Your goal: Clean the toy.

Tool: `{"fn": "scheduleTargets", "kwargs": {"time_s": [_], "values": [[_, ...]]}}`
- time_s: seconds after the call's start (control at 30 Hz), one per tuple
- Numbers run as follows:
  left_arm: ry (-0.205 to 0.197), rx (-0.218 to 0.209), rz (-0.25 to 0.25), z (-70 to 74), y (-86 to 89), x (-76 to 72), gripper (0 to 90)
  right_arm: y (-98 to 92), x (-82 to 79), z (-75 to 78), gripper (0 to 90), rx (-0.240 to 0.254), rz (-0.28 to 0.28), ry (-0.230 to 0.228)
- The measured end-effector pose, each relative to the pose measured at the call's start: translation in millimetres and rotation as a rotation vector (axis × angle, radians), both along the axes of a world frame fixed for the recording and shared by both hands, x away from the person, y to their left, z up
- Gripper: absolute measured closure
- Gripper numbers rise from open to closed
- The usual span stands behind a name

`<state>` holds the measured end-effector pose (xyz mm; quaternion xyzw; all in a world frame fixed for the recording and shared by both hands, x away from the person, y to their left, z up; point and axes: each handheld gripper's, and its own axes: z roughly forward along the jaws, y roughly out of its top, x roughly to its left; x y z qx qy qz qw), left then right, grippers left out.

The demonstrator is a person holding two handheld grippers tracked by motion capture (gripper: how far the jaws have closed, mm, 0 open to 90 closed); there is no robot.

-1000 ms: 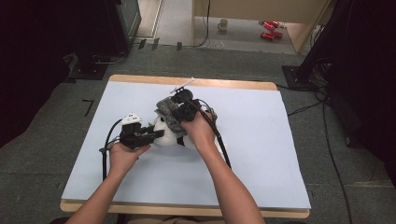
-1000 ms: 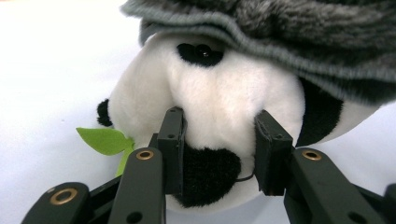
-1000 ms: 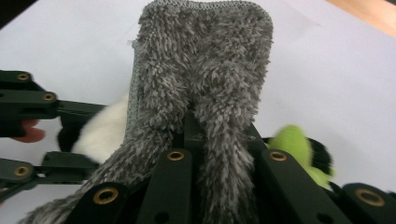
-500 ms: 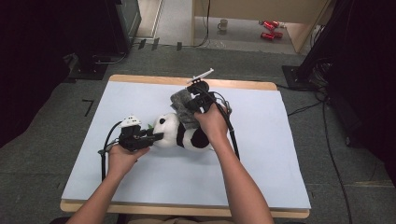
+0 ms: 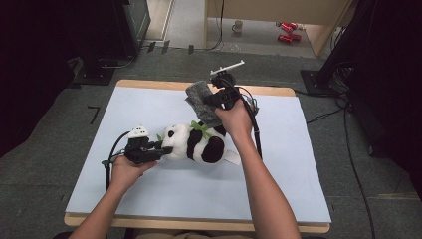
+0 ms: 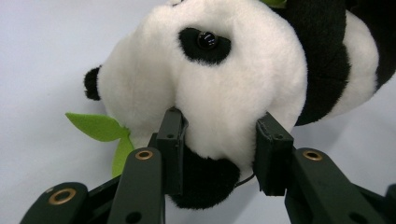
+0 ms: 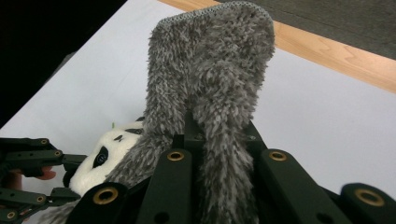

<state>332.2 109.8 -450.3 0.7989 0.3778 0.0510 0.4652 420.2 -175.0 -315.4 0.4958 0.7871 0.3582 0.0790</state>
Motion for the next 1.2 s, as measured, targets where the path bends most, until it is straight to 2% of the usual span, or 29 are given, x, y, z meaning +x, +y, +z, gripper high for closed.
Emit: {"fn": "scheduleTargets", "kwargs": {"time_s": [0.2,0.3,0.4,0.47,0.53,0.6,0.7,0.77,0.83,0.9,0.93,1.03,1.2], "values": [[-0.014,0.009,-0.015,-3.6,1.8,-4.1,60.8,-10.3,0.6,-8.2,80.8,0.013,-0.001,0.007],[-0.017,0.015,-0.018,-3.7,1.4,-4.6,60.8,-13.1,-1.6,-19.5,80.7,0.040,0.003,0.030],[-0.025,0.015,-0.013,-4.0,0.8,-5.5,60.8,-3.3,-5.7,-36.7,80.6,-0.015,0.027,0.044],[-0.031,0.026,-0.012,-3.9,-0.1,-6.6,60.9,2.6,-6.9,-50.0,80.5,-0.007,0.047,0.066],[-0.037,0.032,-0.016,-4.5,-0.9,-7.3,60.9,9.7,-9.8,-67.5,80.5,-0.026,0.076,0.085],[-0.040,0.034,-0.019,-5.0,-0.7,-7.0,61.0,8.4,-14.1,-75.8,80.5,-0.013,0.065,0.065],[-0.037,0.032,-0.022,-5.6,-0.5,-6.5,61.4,-1.4,-19.1,-78.4,80.4,-0.015,0.050,0.055],[-0.036,0.039,-0.023,-5.7,-0.9,-7.3,61.4,-7.6,-22.1,-79.0,80.4,0.007,0.043,0.072],[-0.032,0.041,-0.020,-5.5,-1.1,-7.6,61.5,-10.6,-25.4,-77.6,80.5,-0.016,0.051,0.062],[-0.026,0.032,-0.015,-5.6,-0.7,-6.8,61.5,-14.4,-27.9,-75.7,80.6,-0.075,0.042,0.048],[-0.026,0.028,-0.015,-5.8,-0.6,-6.7,61.5,-17.4,-28.4,-76.3,80.7,-0.086,0.039,0.052],[-0.031,0.031,-0.017,-5.9,-0.7,-7.2,61.5,-26.2,-30.6,-78.2,80.7,-0.066,0.040,0.073],[-0.036,0.035,-0.018,-5.7,-1.0,-8.2,61.5,-28.8,-29.8,-73.1,80.7,-0.093,0.051,0.074]]}}
